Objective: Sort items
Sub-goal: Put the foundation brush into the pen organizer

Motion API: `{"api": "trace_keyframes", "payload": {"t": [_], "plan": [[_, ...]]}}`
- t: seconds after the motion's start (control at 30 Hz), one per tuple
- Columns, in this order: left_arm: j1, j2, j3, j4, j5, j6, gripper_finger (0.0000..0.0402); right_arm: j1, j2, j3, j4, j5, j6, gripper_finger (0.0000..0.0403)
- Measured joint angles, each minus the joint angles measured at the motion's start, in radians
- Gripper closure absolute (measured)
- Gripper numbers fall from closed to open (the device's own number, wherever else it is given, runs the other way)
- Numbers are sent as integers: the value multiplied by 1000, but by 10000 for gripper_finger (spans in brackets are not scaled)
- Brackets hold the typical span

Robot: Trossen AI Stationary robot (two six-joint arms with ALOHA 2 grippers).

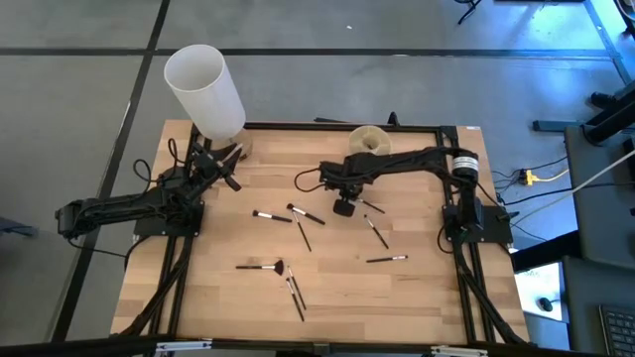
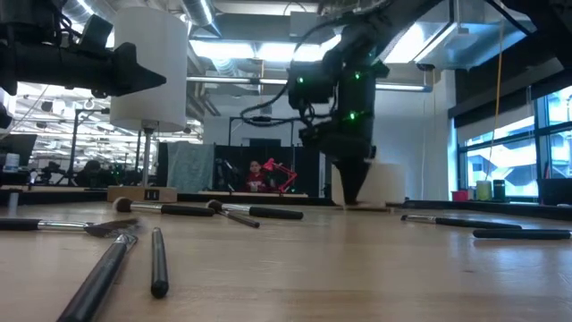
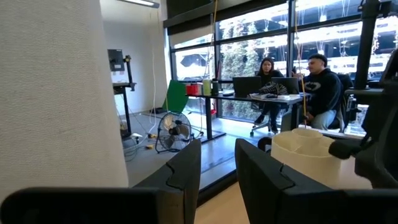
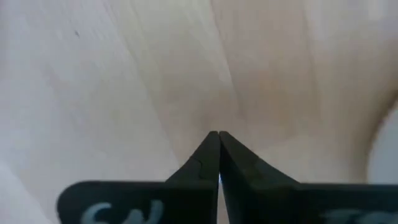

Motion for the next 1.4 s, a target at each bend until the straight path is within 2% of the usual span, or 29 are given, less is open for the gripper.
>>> {"api": "trace_keyframes", "payload": {"t": [0.23,0.53,0.6,0.73,0.87,0.97,1.2,1.3,1.4], "plan": [[0,0,0,-16,2,-17,307,9,-16,73,-198,45,29,398],[0,0,0,-21,33,-27,307,60,-137,77,-197,36,68,400],[0,0,0,-24,33,-32,307,70,-178,78,-168,104,75,400],[0,0,0,-24,34,-40,307,79,-274,78,-55,347,73,400],[0,0,0,-26,34,-41,307,54,-397,49,163,520,9,401],[0,0,0,-33,34,-42,307,4,-508,-55,430,578,-67,401],[0,0,0,-48,34,-41,307,-149,-690,-449,1111,564,-184,401],[0,0,0,-50,30,-41,307,-193,-712,-591,1317,533,-208,401],[0,0,0,-50,19,-40,307,-226,-715,-693,1449,523,-210,401]]}}
